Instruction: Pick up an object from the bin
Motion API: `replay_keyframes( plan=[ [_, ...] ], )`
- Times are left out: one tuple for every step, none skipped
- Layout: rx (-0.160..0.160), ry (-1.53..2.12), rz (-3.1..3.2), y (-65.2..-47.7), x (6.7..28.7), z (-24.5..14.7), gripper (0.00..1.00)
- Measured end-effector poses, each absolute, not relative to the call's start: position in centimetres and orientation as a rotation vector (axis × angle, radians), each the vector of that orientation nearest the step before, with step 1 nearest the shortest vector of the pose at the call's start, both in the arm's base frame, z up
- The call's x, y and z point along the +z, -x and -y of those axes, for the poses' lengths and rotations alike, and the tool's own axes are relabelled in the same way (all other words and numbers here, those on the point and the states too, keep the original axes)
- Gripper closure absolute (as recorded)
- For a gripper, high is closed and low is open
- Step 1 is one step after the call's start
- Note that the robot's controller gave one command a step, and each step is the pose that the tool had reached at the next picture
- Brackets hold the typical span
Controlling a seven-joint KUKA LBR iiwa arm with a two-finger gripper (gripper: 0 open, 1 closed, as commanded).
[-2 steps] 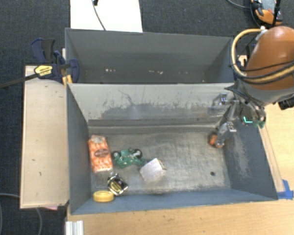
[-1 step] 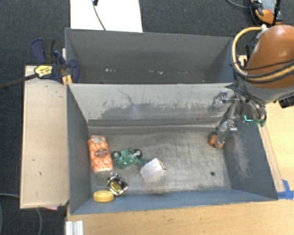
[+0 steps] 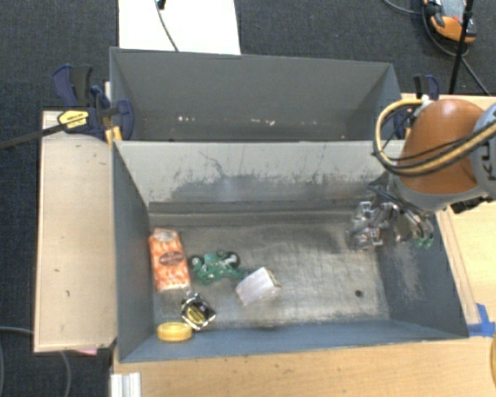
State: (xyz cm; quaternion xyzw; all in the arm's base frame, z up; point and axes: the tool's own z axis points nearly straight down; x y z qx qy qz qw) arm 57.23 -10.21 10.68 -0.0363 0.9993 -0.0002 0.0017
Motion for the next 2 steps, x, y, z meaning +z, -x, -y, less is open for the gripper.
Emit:
replay_keyframes(
  plan=[
    [-0.001, 0.118, -3.136, -57.24, 10.68, 10.18, 0.00],
    [-0.001, 0.118, -3.136, -57.24, 10.68, 10.18, 0.00]
  ],
)
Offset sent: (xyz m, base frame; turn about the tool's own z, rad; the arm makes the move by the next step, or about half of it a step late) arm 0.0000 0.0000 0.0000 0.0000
